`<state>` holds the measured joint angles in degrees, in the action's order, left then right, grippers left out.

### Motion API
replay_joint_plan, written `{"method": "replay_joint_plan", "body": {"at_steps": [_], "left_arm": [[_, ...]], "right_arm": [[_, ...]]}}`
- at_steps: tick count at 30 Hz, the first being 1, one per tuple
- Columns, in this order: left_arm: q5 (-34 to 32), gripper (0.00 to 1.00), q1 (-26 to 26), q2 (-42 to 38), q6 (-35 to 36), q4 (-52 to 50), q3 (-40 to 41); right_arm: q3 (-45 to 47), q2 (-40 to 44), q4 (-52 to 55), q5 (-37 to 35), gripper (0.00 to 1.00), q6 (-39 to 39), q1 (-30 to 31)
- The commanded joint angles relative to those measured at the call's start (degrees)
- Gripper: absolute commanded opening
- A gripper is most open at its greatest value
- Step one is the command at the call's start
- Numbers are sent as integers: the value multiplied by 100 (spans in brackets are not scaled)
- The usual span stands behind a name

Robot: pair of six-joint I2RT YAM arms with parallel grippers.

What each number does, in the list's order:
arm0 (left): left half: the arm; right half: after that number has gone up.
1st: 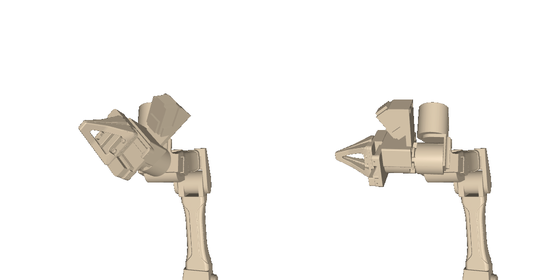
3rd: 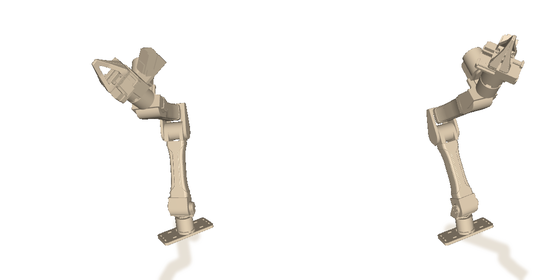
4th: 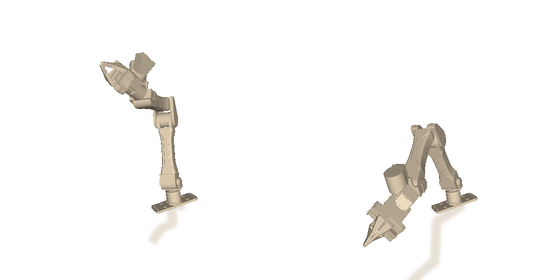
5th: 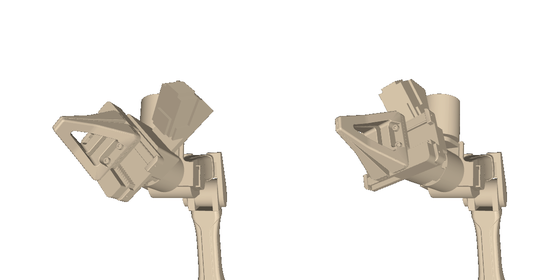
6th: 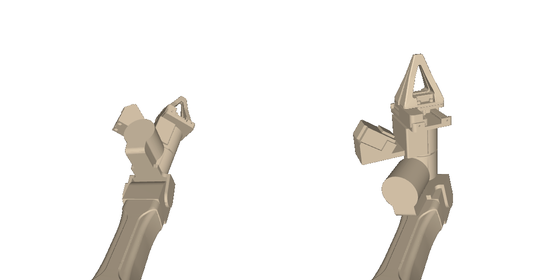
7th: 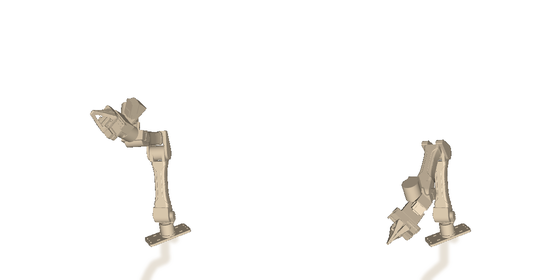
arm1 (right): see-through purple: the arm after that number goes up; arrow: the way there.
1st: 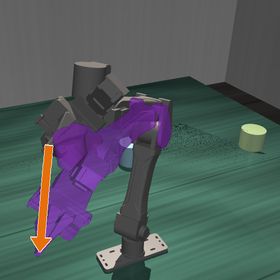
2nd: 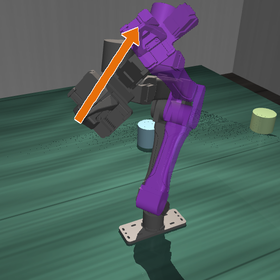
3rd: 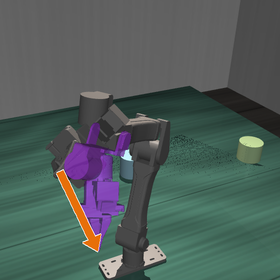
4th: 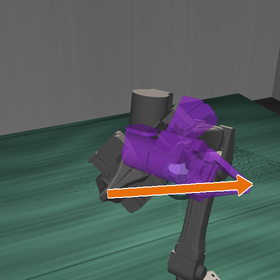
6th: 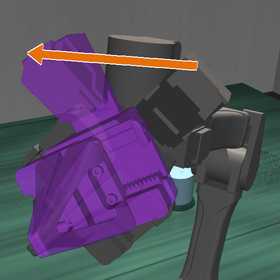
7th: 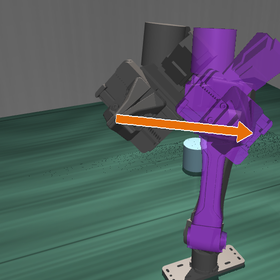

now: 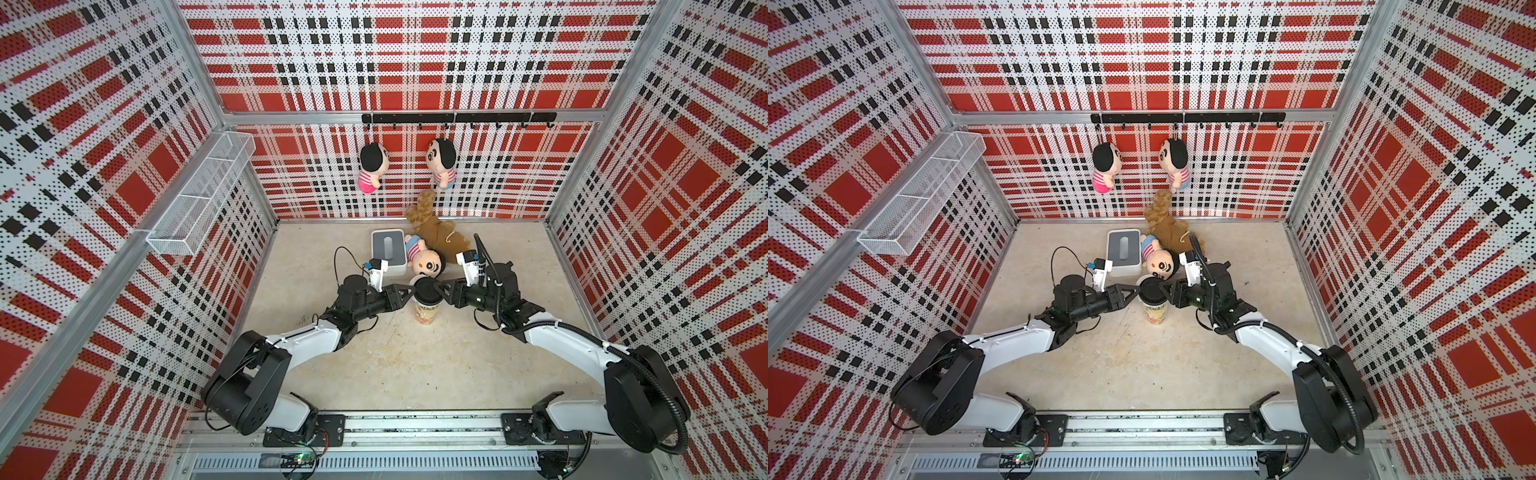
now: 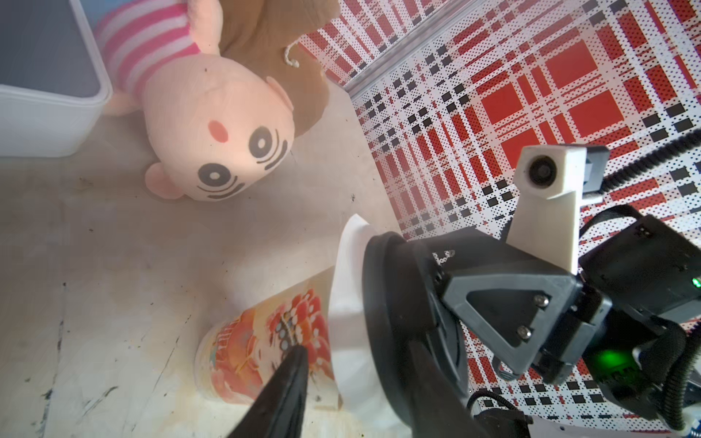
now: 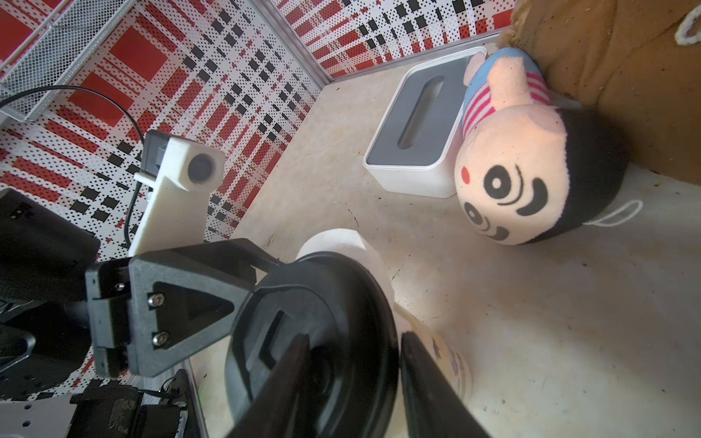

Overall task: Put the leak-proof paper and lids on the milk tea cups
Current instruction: Secure the cup lid on the cup.

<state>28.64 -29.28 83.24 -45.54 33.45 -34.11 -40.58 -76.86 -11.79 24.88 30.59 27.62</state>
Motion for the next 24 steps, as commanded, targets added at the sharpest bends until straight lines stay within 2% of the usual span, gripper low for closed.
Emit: {"method": "replay_joint_plan", "body": {"at_steps": [1, 10, 16, 24], "left_arm": [[-203, 44, 24, 429, 271, -946, 372], [-33, 43, -26, 763, 309, -946, 282], [-67, 37, -51, 982, 682, -1732, 62], [-107, 32, -147, 1146, 752, -1822, 229]], "right_arm": [[503, -400, 1644, -65, 41, -262, 51], [488, -514, 1565, -7, 40, -284, 51], [437, -556, 1605, -16, 40, -343, 51], [428, -589, 1610, -15, 38, -356, 51]]}}
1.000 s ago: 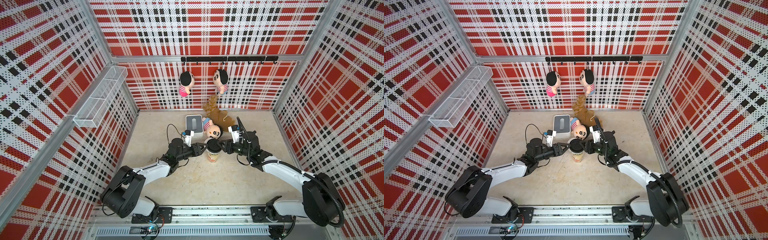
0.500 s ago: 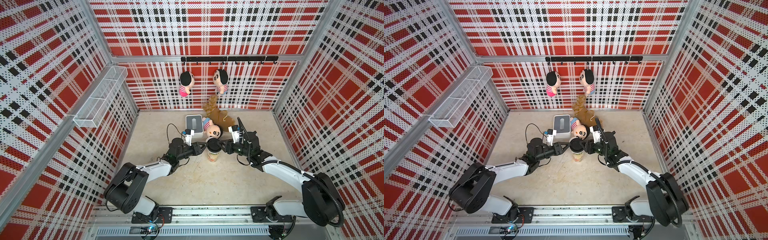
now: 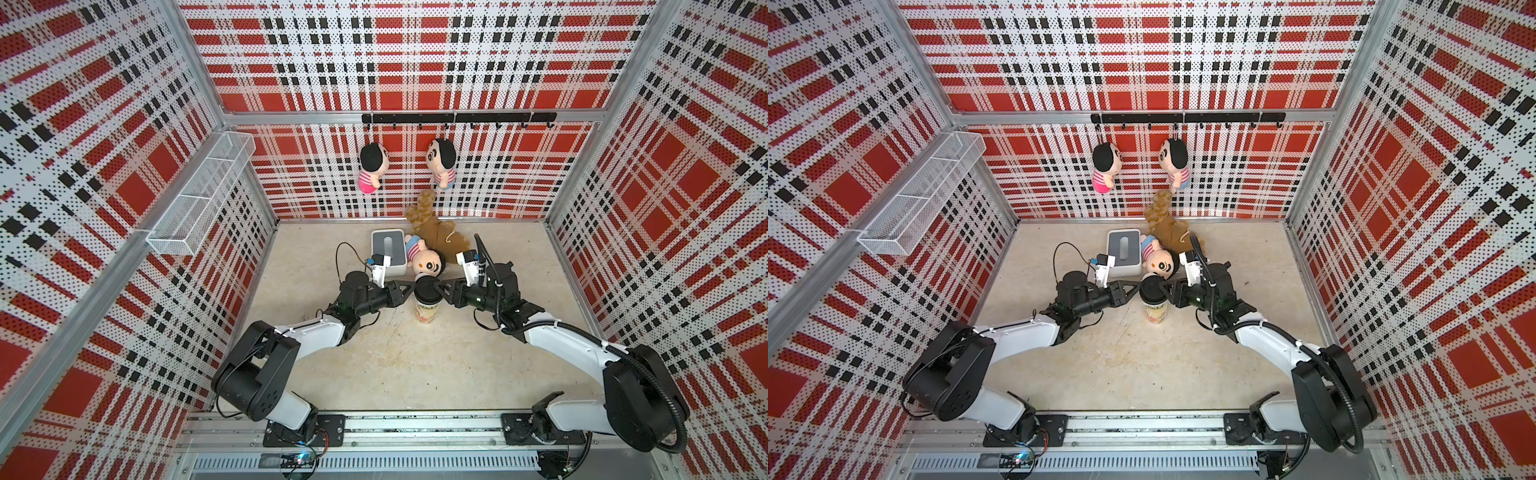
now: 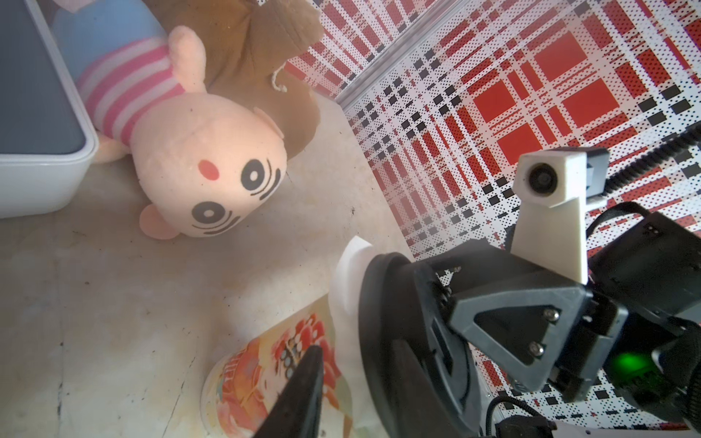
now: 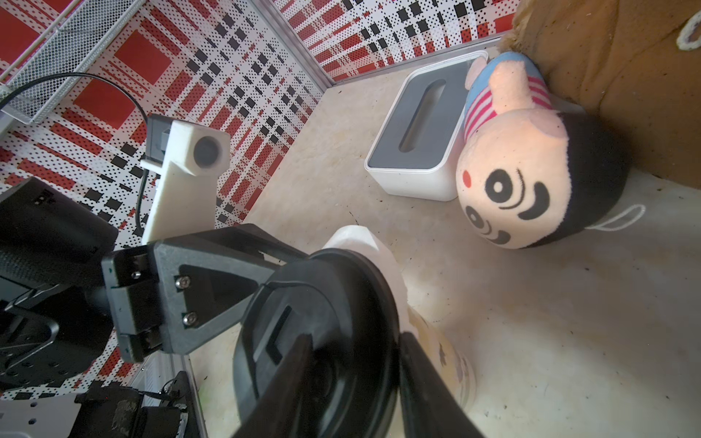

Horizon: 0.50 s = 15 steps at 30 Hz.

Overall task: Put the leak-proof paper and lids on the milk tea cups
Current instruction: Secure the cup lid on the cup.

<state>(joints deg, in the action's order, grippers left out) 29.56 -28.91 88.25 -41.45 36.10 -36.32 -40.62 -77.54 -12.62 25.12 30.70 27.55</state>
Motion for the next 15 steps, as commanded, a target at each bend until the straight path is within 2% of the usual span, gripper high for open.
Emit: {"method": "replay_joint_plan", "body": {"at_steps": [1, 8, 15], "left_arm": [[-209, 32, -217, 679, 347, -2082, 458], [-235, 30, -383, 978, 565, -2432, 328], [-325, 28, -449, 953, 594, -2467, 471]], "right_arm": [[424, -523, 1693, -40, 38, -367, 57], [375, -501, 1693, -40, 38, -367, 62], [362, -507, 1693, -40, 38, -367, 57]]}}
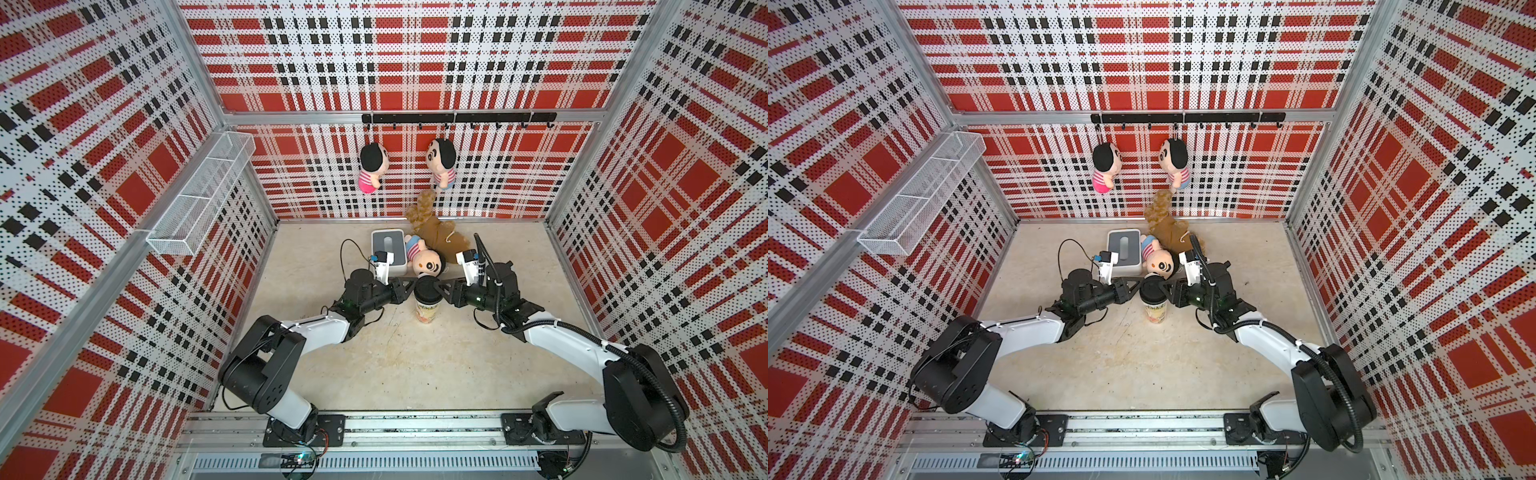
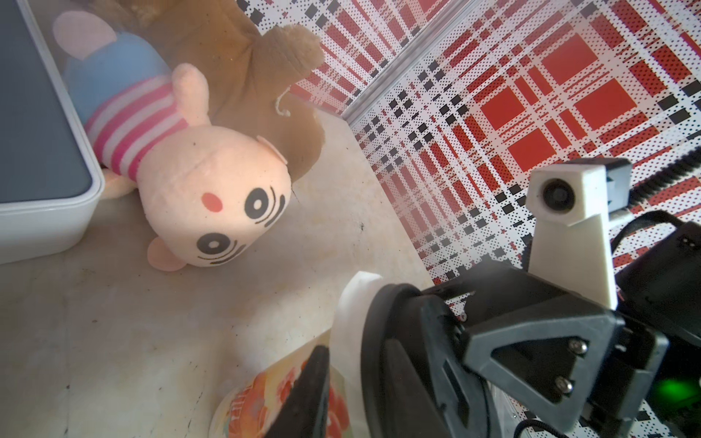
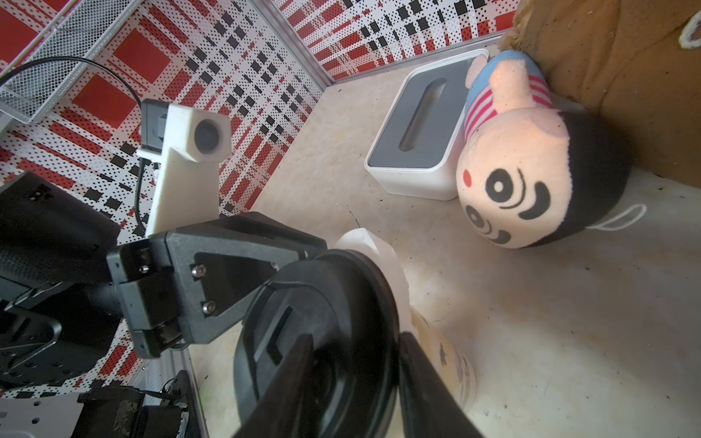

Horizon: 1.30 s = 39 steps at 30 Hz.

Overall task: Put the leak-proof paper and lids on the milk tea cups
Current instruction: Secure the cup lid on the cup.

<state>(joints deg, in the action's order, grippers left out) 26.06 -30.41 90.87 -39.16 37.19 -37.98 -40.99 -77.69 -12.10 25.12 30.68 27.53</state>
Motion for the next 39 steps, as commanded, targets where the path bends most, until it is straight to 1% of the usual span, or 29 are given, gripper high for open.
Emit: {"method": "replay_joint_plan", "body": {"at_steps": [1, 14, 16, 17, 20, 25, 27, 29, 32, 33, 36, 39], "left_arm": [[21, 28, -306, 680, 365, -2576, 664], [-251, 27, -527, 522, 374, -2581, 893], [-236, 27, -528, 473, 322, -2519, 946], [-211, 27, -535, 444, 304, -2484, 958], [-118, 28, -531, 339, 321, -2519, 845], [244, 41, -476, -26, 128, -2472, 368], [371, 44, -427, -192, 58, -2499, 65], [419, 49, -367, -278, 76, -2676, -259], [460, 53, -189, -388, 174, -2973, -693], [461, 54, -117, -422, 200, -3061, -799], [491, 57, 96, -588, 258, -3242, -1089], [551, 60, 196, -722, 251, -3288, -1315]], "right_arm": [[394, -501, 1640, -40, 38, -365, 60], [420, -501, 1640, -40, 38, -365, 62], [425, -501, 1640, -40, 38, -365, 60], [425, -501, 1786, -129, 36, -444, 60], [408, -484, 1799, -131, 36, -446, 60], [282, -414, 1811, -131, 36, -449, 60], [220, -383, 1811, -131, 36, -449, 60], [133, -401, 1811, -131, 36, -449, 60], [-41, -494, 1811, -131, 36, -449, 60], [-101, -516, 2177, -197, 41, -672, 60], [-255, -545, 2298, -171, 44, -757, 60], [-440, -520, 2446, -164, 47, -817, 54]]}}
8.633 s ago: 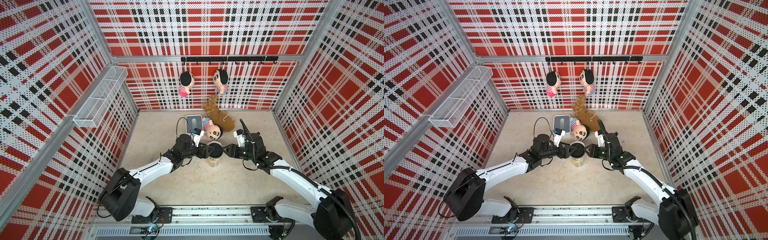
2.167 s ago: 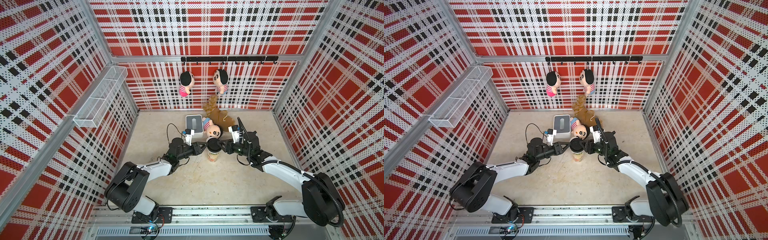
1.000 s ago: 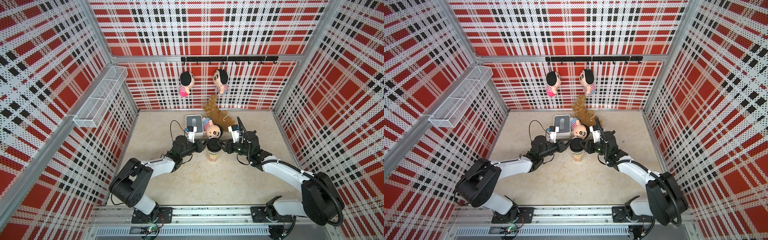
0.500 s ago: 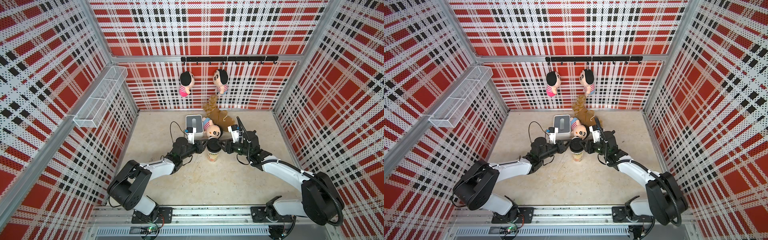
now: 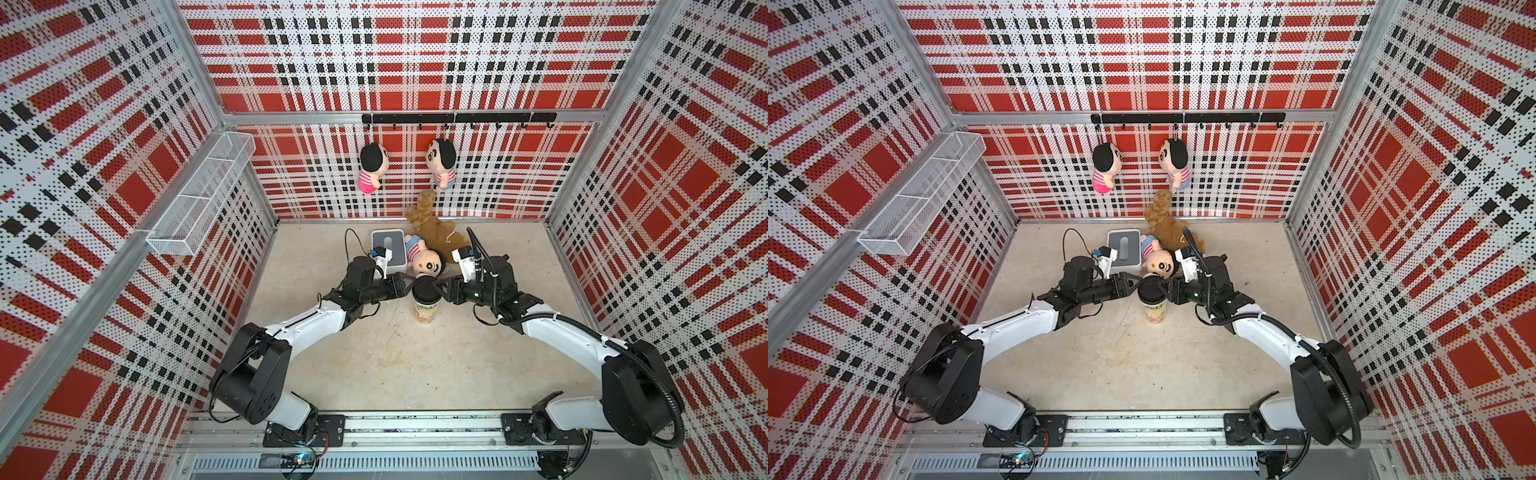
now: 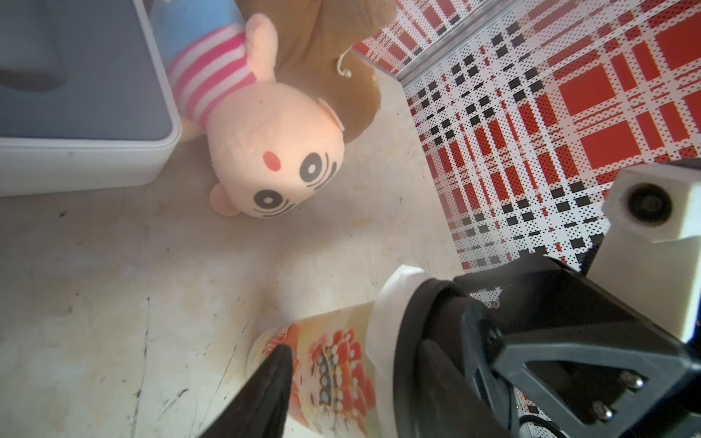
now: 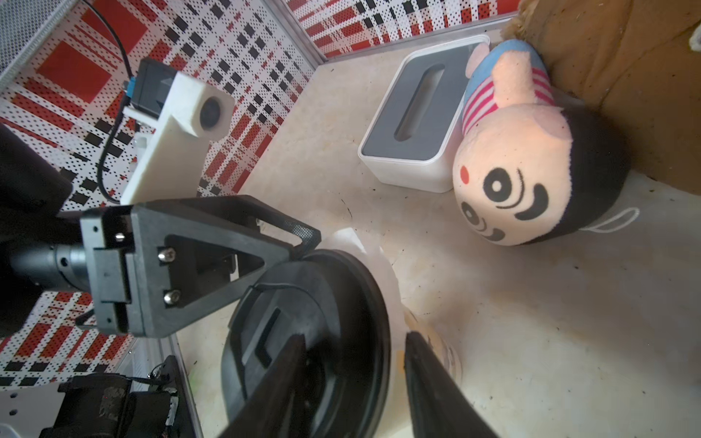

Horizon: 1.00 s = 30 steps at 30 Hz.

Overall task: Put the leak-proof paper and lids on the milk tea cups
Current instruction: Secure the cup lid on the cup.

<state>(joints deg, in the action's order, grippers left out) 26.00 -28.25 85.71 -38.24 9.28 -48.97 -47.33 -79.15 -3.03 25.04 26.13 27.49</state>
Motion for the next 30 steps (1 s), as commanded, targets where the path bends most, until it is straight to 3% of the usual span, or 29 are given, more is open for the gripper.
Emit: {"method": "replay_joint_plan", "body": {"at_steps": [1, 8, 18, 30], "left_arm": [[588, 60, -5, -241, 151, -497, -279], [595, 68, -7, -221, 106, -488, -525], [442, 71, 146, -436, 210, -667, -471], [441, 71, 232, -597, 282, -683, -298]], "right_arm": [[136, -357, 1584, -172, 47, -379, 55], [-174, -279, 1801, -254, 55, -455, 38], [-804, -341, 2077, -263, 67, -565, -2], [-1282, -284, 2261, -300, 69, -647, -33]]}}
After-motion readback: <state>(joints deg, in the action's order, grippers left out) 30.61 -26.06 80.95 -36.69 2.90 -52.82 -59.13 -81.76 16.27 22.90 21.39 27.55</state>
